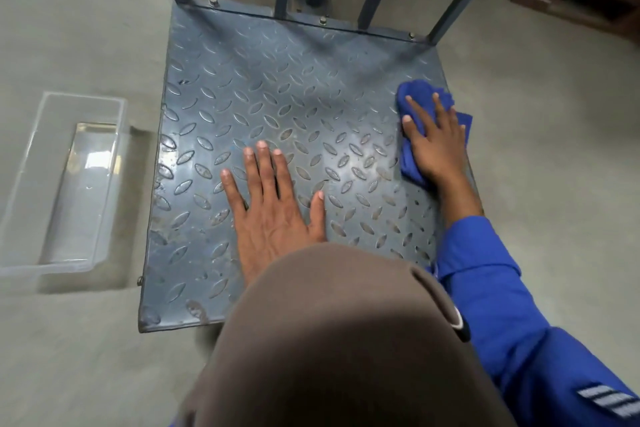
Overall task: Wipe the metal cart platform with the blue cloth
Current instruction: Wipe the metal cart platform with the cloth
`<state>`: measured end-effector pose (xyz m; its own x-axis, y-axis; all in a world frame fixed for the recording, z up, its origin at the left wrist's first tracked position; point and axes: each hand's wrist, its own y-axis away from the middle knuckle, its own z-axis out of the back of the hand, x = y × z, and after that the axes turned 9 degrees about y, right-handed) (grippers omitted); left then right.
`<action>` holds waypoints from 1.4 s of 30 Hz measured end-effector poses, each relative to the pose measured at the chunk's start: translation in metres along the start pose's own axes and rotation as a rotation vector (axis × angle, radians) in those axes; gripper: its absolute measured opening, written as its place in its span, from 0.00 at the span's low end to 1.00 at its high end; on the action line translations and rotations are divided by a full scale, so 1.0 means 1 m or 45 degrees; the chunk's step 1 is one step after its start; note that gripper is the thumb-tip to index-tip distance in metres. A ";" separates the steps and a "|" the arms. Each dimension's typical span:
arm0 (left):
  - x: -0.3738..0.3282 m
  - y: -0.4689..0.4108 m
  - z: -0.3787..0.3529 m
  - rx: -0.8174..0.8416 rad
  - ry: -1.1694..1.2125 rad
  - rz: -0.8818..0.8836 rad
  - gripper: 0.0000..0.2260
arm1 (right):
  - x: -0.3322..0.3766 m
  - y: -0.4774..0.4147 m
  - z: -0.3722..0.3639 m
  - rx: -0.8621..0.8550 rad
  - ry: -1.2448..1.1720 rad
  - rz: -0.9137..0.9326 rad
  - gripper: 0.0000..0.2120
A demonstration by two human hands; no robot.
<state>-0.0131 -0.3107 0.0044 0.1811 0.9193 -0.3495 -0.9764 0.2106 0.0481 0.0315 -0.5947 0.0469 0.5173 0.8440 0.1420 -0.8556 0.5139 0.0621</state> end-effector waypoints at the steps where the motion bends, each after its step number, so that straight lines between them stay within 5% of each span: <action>1: 0.000 0.000 0.000 -0.009 0.010 0.002 0.39 | 0.014 0.005 -0.004 0.017 0.032 0.038 0.27; 7: 0.018 0.000 0.004 -0.080 0.118 -0.037 0.37 | 0.062 0.090 -0.026 0.094 0.119 0.940 0.25; 14: 0.042 0.000 0.020 -0.052 0.095 -0.011 0.33 | 0.054 -0.005 -0.008 0.041 0.075 0.294 0.26; 20: 0.059 0.000 0.023 -0.201 0.161 0.118 0.31 | 0.108 0.071 -0.031 0.084 0.158 1.151 0.24; 27: 0.064 0.001 0.022 -0.164 0.109 0.113 0.31 | 0.117 0.000 -0.021 0.032 0.037 0.421 0.23; 34: 0.068 0.002 0.022 -0.210 0.178 0.192 0.31 | 0.142 0.065 -0.043 0.056 0.116 1.142 0.24; 39: 0.066 0.003 0.024 -0.138 0.122 0.205 0.31 | 0.138 0.005 -0.028 0.041 0.022 0.581 0.24; 42: 0.065 0.002 0.024 -0.171 0.146 0.215 0.31 | 0.159 0.030 -0.035 0.040 0.067 0.645 0.25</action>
<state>-0.0008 -0.2420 0.0041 0.0071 0.8925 -0.4511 -1.0000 0.0043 -0.0072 0.0885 -0.4394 0.0365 0.0373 0.9930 0.1122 -0.9990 0.0343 0.0281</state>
